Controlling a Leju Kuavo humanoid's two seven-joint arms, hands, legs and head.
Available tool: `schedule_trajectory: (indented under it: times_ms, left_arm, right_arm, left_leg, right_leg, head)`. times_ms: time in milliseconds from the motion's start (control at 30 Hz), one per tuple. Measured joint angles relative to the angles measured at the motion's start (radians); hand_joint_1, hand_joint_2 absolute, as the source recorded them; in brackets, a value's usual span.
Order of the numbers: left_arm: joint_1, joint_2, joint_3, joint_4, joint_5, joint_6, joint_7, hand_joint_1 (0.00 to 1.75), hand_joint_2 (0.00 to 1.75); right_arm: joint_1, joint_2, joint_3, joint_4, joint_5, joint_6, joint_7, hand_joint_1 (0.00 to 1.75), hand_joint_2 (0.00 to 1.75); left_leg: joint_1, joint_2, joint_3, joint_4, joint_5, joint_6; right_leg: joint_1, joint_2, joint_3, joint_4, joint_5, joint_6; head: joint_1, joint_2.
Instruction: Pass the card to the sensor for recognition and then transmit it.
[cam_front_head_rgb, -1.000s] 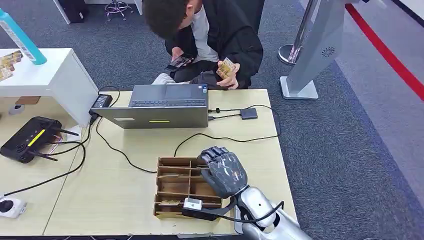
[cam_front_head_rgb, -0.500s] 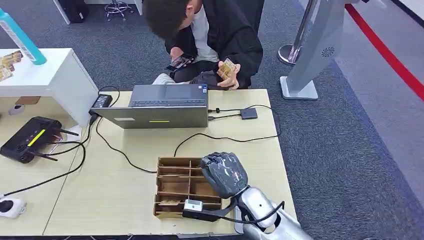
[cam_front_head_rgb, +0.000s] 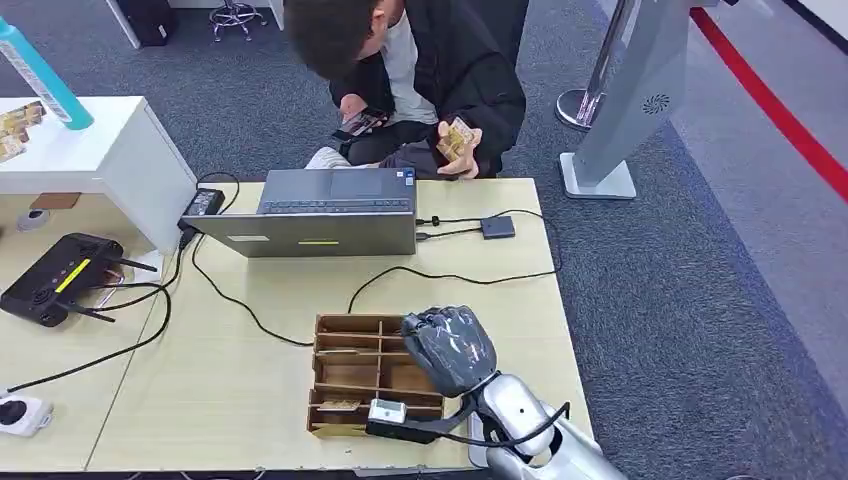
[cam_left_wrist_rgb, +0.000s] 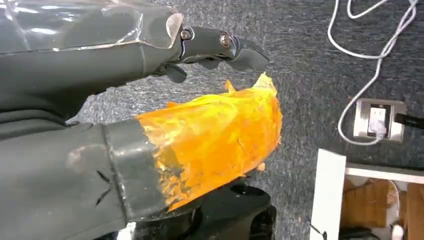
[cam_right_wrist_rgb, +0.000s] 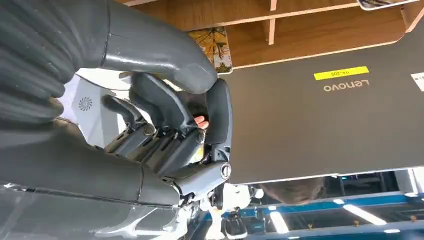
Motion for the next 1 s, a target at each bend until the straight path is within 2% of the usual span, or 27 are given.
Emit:
schedule_trajectory:
  times_ms: [600, 667, 700, 1000]
  left_arm:
    - [0.0, 0.0, 0.0, 0.0, 0.012, -0.003, -0.009, 0.0, 0.0]
    - [0.0, 0.0, 0.0, 0.0, 0.013, -0.003, -0.011, 0.0, 0.0]
    - [0.0, 0.0, 0.0, 0.0, 0.013, -0.003, -0.012, 0.0, 0.0]
    - [0.0, 0.0, 0.0, 0.0, 0.013, -0.003, -0.021, 0.0, 0.0]
  right_arm:
    - [0.001, -0.006, 0.0, -0.071, 0.021, -0.012, -0.003, 1.75, 1.75]
    - [0.001, -0.009, 0.0, -0.084, 0.022, -0.018, -0.005, 1.15, 1.75]
    - [0.0, -0.01, 0.0, -0.09, 0.022, -0.018, -0.005, 0.03, 1.75]
    - [0.0, -0.027, 0.011, -0.109, -0.014, 0.015, -0.029, 0.0, 1.75]
  left_leg:
    - [0.0, 0.0, 0.0, 0.0, 0.0, 0.0]
    - [0.0, 0.0, 0.0, 0.0, 0.0, 0.0]
    - [0.0, 0.0, 0.0, 0.0, 0.0, 0.0]
    - [0.0, 0.0, 0.0, 0.0, 0.0, 0.0]
  right_leg:
    - [0.0, 0.0, 0.0, 0.0, 0.0, 0.0]
    - [0.0, 0.0, 0.0, 0.0, 0.0, 0.0]
    - [0.0, 0.0, 0.0, 0.0, 0.0, 0.0]
    - [0.0, 0.0, 0.0, 0.0, 0.0, 0.0]
  head:
    - [0.0, 0.0]
    - [0.0, 0.0]
    - [0.0, 0.0]
    - [0.0, 0.0]
